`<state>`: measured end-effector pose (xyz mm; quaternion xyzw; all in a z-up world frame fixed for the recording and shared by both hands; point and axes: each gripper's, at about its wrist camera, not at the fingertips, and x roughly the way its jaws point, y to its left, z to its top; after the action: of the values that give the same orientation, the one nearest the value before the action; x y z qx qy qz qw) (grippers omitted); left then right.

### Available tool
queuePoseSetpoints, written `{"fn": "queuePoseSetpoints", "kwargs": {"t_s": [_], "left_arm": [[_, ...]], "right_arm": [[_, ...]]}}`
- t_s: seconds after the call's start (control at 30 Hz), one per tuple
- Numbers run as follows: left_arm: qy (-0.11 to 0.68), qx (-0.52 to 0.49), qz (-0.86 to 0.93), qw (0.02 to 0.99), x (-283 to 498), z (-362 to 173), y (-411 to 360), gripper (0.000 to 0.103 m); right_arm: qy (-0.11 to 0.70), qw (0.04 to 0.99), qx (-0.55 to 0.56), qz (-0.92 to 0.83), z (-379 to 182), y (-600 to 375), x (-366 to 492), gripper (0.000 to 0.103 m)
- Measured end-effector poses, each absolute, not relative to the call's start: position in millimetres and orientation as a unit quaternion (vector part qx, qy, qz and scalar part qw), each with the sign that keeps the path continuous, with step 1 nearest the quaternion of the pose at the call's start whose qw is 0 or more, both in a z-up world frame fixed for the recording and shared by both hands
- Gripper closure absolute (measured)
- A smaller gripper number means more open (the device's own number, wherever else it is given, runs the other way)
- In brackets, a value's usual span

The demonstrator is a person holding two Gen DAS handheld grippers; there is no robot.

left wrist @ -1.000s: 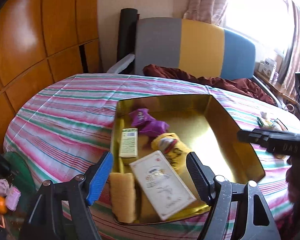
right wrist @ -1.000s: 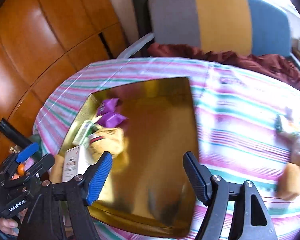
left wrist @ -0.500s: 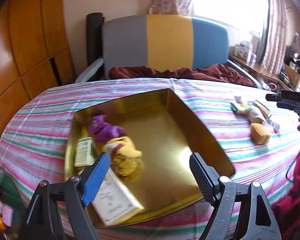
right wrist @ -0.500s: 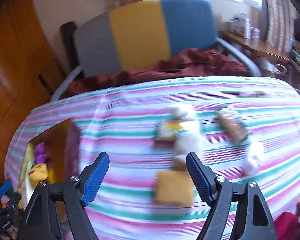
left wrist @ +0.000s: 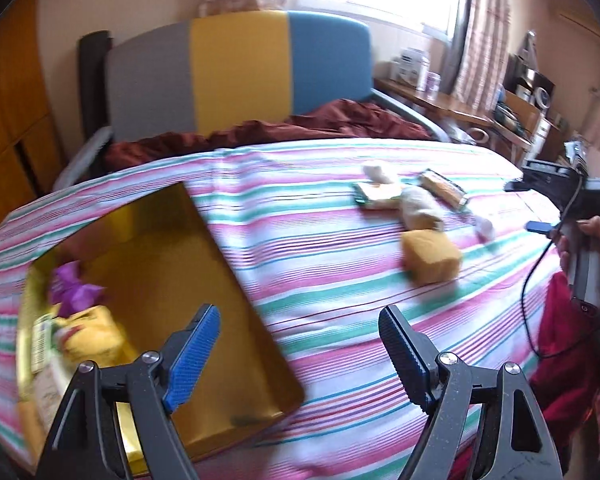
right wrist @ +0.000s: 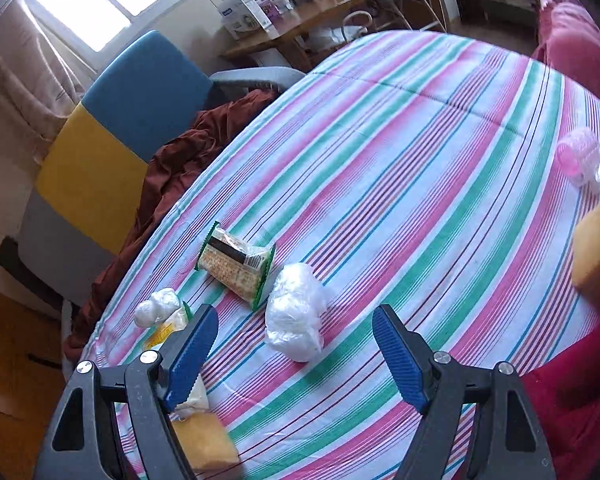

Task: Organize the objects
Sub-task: 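Return the left gripper to the table and grasp the yellow sponge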

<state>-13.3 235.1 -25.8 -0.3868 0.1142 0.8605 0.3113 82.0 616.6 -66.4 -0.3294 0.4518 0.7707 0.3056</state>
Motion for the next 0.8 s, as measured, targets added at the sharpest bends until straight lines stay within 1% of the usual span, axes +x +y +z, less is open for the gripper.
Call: {"fn": "queuePoseSetpoints", "kwargs": {"t_s": [0.33,0.5,0.67,0.8], "left_arm": [[0.133,-0.421,0.820,0.365,-13.8,-52.1,329.1,0.020],[0.131,-0.437,0.811,0.367,-24.3,-62.7,368.1,0.015],[0.116,-0.446,0.813,0.357,-37.1,-69.1,402.3,0.005],[0.128,-0.453,0.810,0.349,-46.0,-89.0,424.9,0.006]], "right_arm": [[0.450,0.275,-0.341,0.778,-71.5,612.0,73.8,0.022],[0.457,0.268,-0.336,0.779,-72.5,614.0,74.2,0.022],[0.457,0.258,-0.341,0.780,-74.3,613.4,70.4,0.022],[0.458,0.252,-0.344,0.780,-75.4,613.4,69.3,0.022]]}}
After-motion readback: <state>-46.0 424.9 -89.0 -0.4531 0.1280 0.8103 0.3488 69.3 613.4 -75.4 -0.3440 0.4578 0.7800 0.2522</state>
